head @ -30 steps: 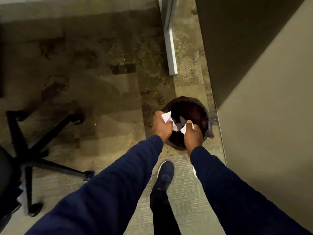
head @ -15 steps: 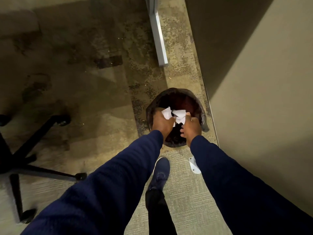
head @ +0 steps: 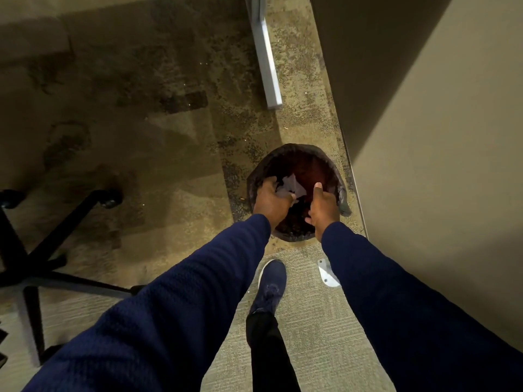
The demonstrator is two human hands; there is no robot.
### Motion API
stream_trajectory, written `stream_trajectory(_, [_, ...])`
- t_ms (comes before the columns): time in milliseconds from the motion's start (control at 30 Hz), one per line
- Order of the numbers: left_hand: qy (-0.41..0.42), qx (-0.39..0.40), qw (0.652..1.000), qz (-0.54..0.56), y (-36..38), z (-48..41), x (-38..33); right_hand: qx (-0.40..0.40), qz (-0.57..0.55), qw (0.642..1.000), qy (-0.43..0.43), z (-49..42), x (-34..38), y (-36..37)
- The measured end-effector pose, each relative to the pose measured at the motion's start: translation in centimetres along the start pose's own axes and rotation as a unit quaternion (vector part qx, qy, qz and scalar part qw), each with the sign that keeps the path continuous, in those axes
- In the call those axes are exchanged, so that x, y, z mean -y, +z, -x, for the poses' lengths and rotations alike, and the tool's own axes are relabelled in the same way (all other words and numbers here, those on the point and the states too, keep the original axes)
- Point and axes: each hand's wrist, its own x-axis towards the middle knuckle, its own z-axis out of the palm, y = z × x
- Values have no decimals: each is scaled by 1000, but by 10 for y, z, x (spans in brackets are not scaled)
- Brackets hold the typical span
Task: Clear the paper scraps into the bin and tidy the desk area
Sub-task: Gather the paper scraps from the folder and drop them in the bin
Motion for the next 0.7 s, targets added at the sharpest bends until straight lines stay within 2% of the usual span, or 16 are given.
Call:
stream_trajectory(433, [57,-16,998,10,-73,33,-7,-47,71,992,-88,57,20,30])
stream_trajectory(567, [80,-37,996,16,-110,48,-2,-55,124,979,-152,95,36,53])
stream_trajectory(700, [116,-62,991,-13,-158,66,11,-42,197,946,-254,135,40,87])
